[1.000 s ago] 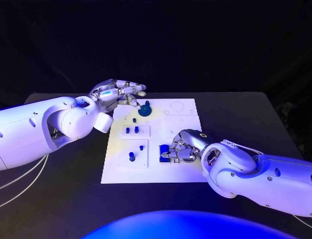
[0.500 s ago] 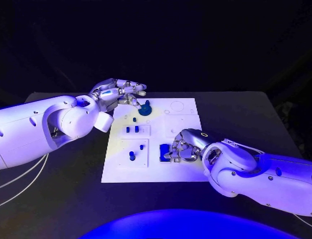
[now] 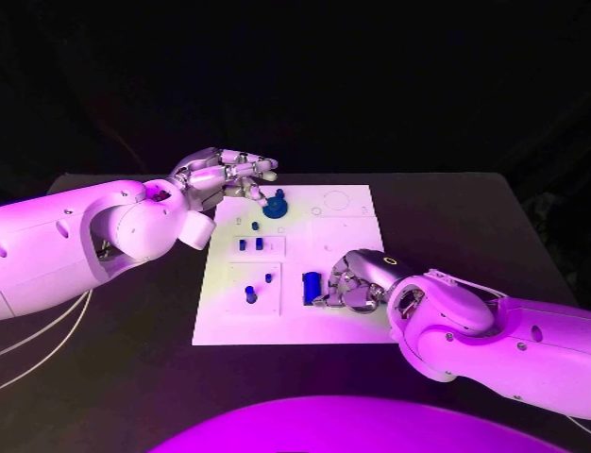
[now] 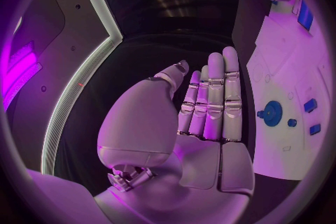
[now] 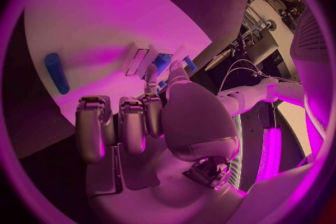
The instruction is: Assemble the parts on the task board
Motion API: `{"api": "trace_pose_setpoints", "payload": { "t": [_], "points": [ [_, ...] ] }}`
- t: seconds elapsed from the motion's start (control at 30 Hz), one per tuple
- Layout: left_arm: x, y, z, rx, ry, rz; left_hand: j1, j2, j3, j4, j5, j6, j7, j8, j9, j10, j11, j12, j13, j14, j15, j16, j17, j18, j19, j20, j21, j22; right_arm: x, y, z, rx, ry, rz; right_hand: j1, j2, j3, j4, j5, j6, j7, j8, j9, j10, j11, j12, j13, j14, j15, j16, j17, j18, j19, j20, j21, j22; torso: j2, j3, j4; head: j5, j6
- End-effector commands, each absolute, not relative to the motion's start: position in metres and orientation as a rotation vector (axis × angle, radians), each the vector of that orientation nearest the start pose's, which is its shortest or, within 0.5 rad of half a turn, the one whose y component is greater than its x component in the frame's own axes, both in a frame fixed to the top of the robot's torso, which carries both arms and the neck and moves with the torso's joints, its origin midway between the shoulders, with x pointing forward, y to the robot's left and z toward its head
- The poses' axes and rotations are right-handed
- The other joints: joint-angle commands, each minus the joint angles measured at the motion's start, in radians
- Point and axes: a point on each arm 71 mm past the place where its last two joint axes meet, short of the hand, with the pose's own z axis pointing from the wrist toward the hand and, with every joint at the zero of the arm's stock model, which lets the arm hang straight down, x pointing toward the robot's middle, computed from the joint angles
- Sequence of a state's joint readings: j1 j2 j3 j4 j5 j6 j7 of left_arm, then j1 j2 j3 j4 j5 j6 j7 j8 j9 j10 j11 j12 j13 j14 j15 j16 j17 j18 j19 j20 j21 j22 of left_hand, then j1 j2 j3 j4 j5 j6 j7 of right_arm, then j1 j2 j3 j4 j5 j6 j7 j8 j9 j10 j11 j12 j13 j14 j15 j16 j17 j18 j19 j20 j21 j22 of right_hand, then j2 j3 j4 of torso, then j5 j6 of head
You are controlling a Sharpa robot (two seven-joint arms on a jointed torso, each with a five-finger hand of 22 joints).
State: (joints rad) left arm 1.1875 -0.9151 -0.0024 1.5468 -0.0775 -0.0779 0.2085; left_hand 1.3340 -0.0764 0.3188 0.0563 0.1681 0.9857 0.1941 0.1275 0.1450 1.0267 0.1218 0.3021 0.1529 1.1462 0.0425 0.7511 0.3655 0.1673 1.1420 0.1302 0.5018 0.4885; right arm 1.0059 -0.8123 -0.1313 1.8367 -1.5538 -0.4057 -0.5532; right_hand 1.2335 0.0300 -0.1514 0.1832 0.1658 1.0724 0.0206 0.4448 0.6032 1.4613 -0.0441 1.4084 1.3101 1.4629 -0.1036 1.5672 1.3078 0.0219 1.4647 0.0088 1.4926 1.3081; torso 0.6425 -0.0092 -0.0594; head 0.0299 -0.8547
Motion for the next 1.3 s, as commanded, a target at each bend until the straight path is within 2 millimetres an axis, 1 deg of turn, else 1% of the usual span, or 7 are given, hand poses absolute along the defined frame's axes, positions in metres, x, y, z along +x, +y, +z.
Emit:
{"api": "trace_pose_setpoints", "payload": {
  "t": [0.03,0.23,0.33,0.5,1.1,1.23,1.3],
  "points": [
    [0.479,0.221,-0.177,-1.053,1.690,-1.632,0.007,0.003,-0.002,-0.006,-0.002,-0.004,0.000,0.006,0.001,-0.008,0.000,0.007,0.001,-0.004,0.001,0.004,-0.001,0.016,0.009,-0.001,-0.006,-0.001,0.365,-0.124,-0.266,-0.038,1.920,0.601,0.006,-0.001,0.000,-0.007,-0.005,-0.007,0.000,0.007,0.001,0.028,-0.003,-0.001,0.136,0.108,-0.003,0.004,0.263,-0.006,0.091,-0.006,-0.001,0.229,0.001,0.0000,0.0017,0.000,-0.002],
    [0.479,0.221,-0.177,-1.052,1.690,-1.632,0.008,0.004,-0.002,-0.006,-0.002,-0.005,0.000,0.006,0.001,-0.009,0.000,0.007,0.001,-0.004,0.001,0.004,-0.002,0.016,0.009,-0.001,-0.007,-0.002,0.369,-0.125,-0.269,-0.021,1.902,0.581,0.008,0.006,0.003,-0.006,-0.008,-0.005,0.000,0.008,0.001,0.029,-0.003,0.002,0.138,0.108,-0.003,0.004,0.263,-0.006,0.091,-0.007,0.001,0.230,0.000,0.0003,0.0010,0.002,-0.002],
    [0.479,0.221,-0.177,-1.046,1.691,-1.630,0.008,0.004,-0.003,-0.006,-0.002,-0.005,0.000,0.006,0.001,-0.009,0.001,0.008,0.001,-0.005,0.001,0.004,-0.002,0.016,0.010,-0.001,-0.007,-0.002,0.372,-0.125,-0.269,-0.014,1.888,0.574,-0.003,0.025,0.006,0.005,-0.008,-0.003,-0.001,0.009,0.001,0.033,-0.004,0.008,0.144,0.108,-0.003,0.004,0.263,-0.007,0.092,-0.007,0.005,0.232,0.000,0.0000,-0.0001,0.009,0.003],
    [0.479,0.221,-0.177,-1.038,1.694,-1.627,0.009,0.003,-0.003,-0.006,-0.002,-0.005,0.000,0.007,0.001,-0.009,0.001,0.008,0.001,-0.005,0.001,0.004,-0.002,0.016,0.010,-0.001,-0.008,-0.003,0.374,-0.124,-0.269,-0.008,1.873,0.571,-0.020,0.036,0.004,0.020,-0.003,-0.001,-0.001,0.011,0.001,0.036,-0.004,0.012,0.147,0.108,-0.003,0.004,0.263,-0.007,0.092,-0.007,0.007,0.233,0.000,-0.0002,0.0009,0.007,0.002],
    [0.480,0.221,-0.178,-1.033,1.698,-1.623,0.013,0.004,-0.002,-0.008,-0.002,-0.005,0.000,0.007,0.001,-0.010,0.000,0.009,0.001,-0.005,0.001,0.004,-0.002,0.016,0.011,-0.002,-0.009,-0.004,0.371,-0.127,-0.266,-0.014,1.844,0.618,0.008,0.020,0.005,-0.001,-0.008,-0.007,-0.002,0.011,0.001,0.030,-0.005,-0.001,0.139,0.108,-0.005,0.004,0.263,-0.004,0.090,-0.008,-0.008,0.227,-0.001,-0.0006,-0.0005,0.003,0.006],
    [0.479,0.221,-0.179,-1.035,1.701,-1.620,0.014,0.004,-0.002,-0.008,-0.002,-0.005,0.000,0.008,0.001,-0.010,0.000,0.010,0.001,-0.005,0.001,0.004,-0.002,0.016,0.011,-0.002,-0.009,-0.004,0.367,-0.131,-0.256,0.012,1.762,0.734,0.020,0.027,0.011,-0.002,0.012,-0.040,0.013,-0.011,-0.011,-0.019,0.008,-0.087,0.079,0.095,0.005,-0.037,0.216,0.019,0.064,-0.001,-0.129,0.178,-0.001,-0.0006,0.0017,-0.001,0.012],
    [0.479,0.221,-0.179,-1.035,1.702,-1.619,0.016,0.003,-0.002,-0.010,-0.002,-0.005,0.000,0.008,0.002,-0.010,0.000,0.010,0.001,-0.006,0.001,0.005,-0.002,0.016,0.012,-0.002,-0.010,-0.004,0.364,-0.137,-0.251,0.043,1.724,0.794,0.029,0.025,0.012,-0.003,0.028,-0.063,0.024,-0.032,-0.022,-0.042,0.017,-0.125,0.055,0.089,0.012,-0.054,0.197,0.026,0.055,0.005,-0.169,0.162,-0.002,-0.0005,-0.0002,-0.001,0.014]
  ]
}}
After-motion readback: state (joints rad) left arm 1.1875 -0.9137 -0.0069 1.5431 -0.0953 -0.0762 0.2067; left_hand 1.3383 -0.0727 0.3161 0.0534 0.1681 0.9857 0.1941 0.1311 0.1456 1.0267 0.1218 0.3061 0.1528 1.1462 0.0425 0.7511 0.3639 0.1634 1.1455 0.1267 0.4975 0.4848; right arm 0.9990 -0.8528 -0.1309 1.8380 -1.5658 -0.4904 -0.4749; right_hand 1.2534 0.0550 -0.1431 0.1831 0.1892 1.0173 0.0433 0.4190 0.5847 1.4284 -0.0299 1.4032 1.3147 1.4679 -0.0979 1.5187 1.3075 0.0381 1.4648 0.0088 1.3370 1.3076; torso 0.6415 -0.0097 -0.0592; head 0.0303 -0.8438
